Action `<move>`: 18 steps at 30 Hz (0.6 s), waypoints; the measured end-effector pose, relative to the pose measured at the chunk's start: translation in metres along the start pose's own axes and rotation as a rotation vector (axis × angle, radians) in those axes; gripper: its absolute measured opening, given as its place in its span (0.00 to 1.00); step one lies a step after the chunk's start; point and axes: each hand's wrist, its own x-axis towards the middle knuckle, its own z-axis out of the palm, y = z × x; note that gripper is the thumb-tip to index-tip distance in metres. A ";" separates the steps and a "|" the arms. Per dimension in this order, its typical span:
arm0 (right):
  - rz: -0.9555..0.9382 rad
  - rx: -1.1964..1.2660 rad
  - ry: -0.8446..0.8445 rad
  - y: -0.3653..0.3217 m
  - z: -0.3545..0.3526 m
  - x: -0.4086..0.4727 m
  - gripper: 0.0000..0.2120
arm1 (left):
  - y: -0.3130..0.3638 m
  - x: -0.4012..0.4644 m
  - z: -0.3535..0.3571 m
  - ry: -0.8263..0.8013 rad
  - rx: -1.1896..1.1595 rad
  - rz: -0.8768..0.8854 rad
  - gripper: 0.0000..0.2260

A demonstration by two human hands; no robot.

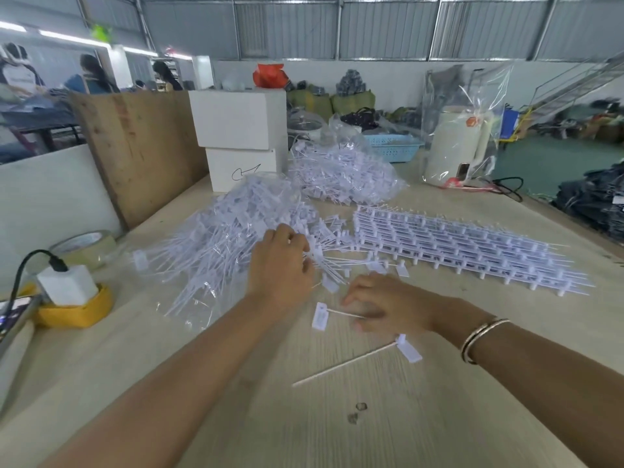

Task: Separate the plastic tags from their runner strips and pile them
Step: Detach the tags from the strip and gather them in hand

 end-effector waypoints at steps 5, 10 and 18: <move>0.083 -0.014 0.205 -0.010 -0.008 0.006 0.19 | -0.020 0.010 0.017 -0.336 0.201 0.072 0.27; -0.212 -0.044 -0.055 -0.020 -0.005 -0.013 0.44 | -0.043 0.009 0.029 -0.422 0.260 0.022 0.23; 0.098 -0.116 0.165 0.009 0.007 0.038 0.47 | -0.041 0.023 0.014 -0.473 0.459 0.142 0.17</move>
